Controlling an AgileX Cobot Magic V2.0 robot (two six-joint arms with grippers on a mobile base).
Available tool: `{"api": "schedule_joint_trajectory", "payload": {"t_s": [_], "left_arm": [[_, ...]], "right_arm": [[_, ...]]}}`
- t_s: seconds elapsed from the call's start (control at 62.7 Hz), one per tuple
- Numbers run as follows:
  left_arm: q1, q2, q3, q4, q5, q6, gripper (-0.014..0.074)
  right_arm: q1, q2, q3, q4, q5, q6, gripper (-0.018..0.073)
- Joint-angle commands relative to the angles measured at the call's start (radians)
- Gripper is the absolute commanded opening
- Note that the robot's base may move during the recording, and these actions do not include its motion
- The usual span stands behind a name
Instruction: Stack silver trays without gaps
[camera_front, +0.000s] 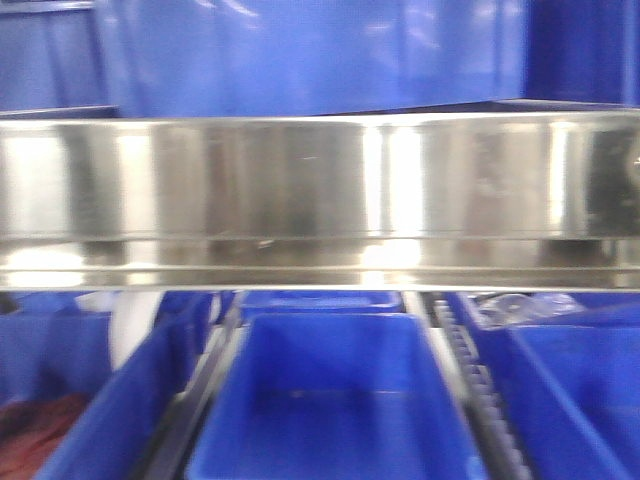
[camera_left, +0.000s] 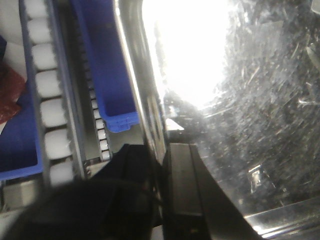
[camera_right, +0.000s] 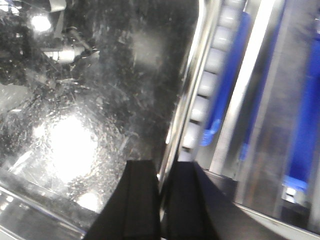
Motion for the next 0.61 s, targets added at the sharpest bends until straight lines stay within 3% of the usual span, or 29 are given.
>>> {"api": "schedule_joint_trajectory", "payload": {"t_s": [0.0, 0.59], "left_arm": [[-0.014, -0.034, -0.022, -0.007, 0.047, 0.028, -0.0048], [-0.014, -0.034, -0.022, -0.007, 0.047, 0.028, -0.0048]], "right_arm": [[0.006, -0.023, -0.031, 0.021, 0.041, -0.026, 0.0056], [0.006, -0.023, -0.031, 0.021, 0.041, -0.026, 0.0056]]}}
